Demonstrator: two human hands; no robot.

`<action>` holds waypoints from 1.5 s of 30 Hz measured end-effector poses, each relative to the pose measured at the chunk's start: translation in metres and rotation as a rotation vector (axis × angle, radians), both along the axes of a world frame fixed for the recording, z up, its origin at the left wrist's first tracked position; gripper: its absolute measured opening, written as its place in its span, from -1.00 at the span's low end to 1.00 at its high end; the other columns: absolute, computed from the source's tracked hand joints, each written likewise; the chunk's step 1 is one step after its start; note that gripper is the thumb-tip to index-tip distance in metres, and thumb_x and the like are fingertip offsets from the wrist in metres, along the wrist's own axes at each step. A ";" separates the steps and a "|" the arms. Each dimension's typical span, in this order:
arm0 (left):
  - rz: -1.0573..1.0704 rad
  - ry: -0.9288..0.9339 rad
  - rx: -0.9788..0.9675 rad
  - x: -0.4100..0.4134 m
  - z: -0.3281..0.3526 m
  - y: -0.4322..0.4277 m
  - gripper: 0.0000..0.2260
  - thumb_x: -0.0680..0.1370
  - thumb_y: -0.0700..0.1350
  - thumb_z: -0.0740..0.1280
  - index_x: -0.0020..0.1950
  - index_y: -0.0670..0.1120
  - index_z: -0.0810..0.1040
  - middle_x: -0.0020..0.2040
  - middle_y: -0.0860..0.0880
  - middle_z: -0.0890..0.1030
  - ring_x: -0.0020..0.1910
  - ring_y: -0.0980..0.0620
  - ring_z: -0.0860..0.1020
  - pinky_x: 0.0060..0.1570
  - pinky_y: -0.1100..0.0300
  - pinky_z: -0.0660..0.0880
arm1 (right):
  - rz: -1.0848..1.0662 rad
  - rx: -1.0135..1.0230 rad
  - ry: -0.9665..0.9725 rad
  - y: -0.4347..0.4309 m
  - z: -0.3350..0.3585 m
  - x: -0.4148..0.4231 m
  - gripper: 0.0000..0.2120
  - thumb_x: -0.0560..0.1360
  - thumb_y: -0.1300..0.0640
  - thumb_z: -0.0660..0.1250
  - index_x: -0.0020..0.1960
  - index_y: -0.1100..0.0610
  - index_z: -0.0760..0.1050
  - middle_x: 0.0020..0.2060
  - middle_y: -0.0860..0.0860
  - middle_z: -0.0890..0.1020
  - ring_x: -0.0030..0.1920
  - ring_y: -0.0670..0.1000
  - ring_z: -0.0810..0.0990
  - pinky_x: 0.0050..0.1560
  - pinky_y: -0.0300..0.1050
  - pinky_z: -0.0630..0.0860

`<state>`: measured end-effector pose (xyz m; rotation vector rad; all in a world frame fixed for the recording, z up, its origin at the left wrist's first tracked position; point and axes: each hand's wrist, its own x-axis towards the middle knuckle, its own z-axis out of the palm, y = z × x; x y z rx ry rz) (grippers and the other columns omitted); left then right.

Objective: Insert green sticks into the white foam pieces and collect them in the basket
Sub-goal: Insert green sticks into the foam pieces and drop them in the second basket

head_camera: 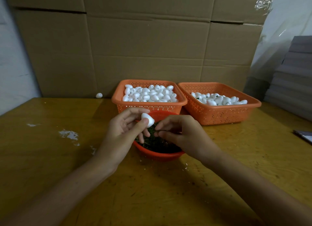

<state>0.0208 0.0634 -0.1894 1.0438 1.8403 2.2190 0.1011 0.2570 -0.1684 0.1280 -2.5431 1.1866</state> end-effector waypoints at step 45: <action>-0.036 -0.095 0.105 0.002 0.006 -0.005 -0.75 0.41 -0.37 0.47 -0.07 -0.06 0.79 0.14 -0.04 0.69 0.10 0.02 0.67 -0.02 0.24 0.62 | 0.021 -0.494 -0.068 0.012 0.008 0.003 -0.89 0.67 0.20 0.34 0.16 0.21 0.56 0.00 0.04 0.78 -0.25 0.10 0.75 -0.43 -0.19 0.56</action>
